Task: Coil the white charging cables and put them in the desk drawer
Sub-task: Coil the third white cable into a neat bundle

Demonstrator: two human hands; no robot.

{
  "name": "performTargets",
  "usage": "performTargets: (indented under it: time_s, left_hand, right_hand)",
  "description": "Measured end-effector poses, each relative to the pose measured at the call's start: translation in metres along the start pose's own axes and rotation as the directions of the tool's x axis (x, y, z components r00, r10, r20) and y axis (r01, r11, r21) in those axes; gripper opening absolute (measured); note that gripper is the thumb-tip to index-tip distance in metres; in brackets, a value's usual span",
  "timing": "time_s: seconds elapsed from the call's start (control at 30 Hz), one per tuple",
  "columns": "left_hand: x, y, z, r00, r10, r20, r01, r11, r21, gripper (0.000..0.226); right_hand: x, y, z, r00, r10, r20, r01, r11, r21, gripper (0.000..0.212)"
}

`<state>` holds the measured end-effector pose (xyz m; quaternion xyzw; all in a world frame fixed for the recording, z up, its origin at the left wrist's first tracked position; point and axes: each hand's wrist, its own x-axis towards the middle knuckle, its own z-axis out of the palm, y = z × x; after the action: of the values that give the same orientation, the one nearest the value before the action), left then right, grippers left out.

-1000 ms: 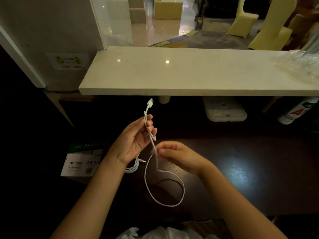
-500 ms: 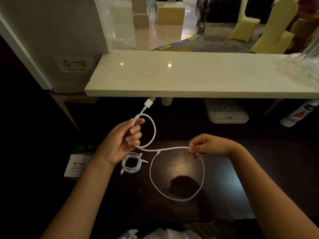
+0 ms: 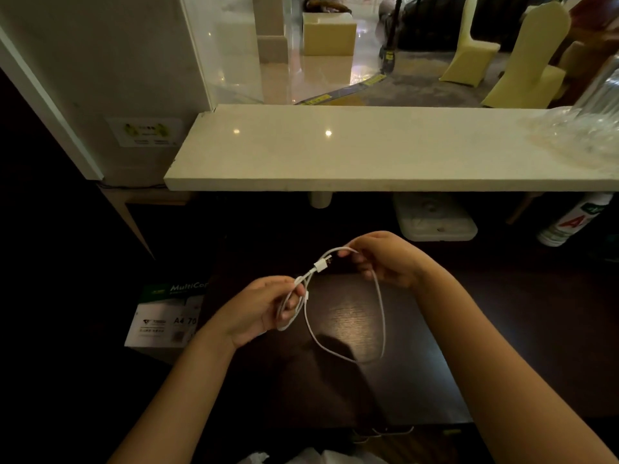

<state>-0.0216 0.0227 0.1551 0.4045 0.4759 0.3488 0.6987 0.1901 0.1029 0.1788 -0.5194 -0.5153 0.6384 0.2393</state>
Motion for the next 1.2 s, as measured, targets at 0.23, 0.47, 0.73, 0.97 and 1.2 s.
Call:
performTargets:
  time_s: [0.23, 0.47, 0.73, 0.97, 1.2]
  left_hand:
    - [0.004, -0.013, 0.010, 0.969, 0.088, -0.230, -0.098, 0.995, -0.030, 0.021]
    - [0.003, -0.017, 0.029, 0.946, 0.136, -0.295, -0.127, 0.991, 0.049, 0.020]
    - [0.007, -0.012, 0.025, 0.929, 0.189, -0.319, -0.315, 0.856, -0.410, 0.027]
    - [0.001, -0.012, 0.028, 0.948, 0.224, -0.227, -0.307, 0.832, -0.461, 0.028]
    - [-0.003, -0.009, 0.027, 0.967, 0.193, -0.169, -0.251, 0.846, -0.470, 0.025]
  right_hand:
    - [-0.019, 0.001, 0.033, 0.992, -0.088, 0.091, 0.064, 0.968, 0.244, 0.015]
    - [-0.027, 0.005, 0.044, 0.970, -0.240, -0.043, 0.243, 0.946, 0.214, 0.016]
    - [-0.040, 0.028, 0.076, 0.978, -0.194, -0.071, 0.199, 0.977, 0.072, 0.014]
    - [-0.042, 0.040, 0.081, 0.960, -0.278, 0.026, 0.279, 0.953, -0.118, 0.016]
    - [-0.034, 0.022, 0.054, 0.756, -0.563, -0.335, 0.460, 0.820, -0.340, 0.025]
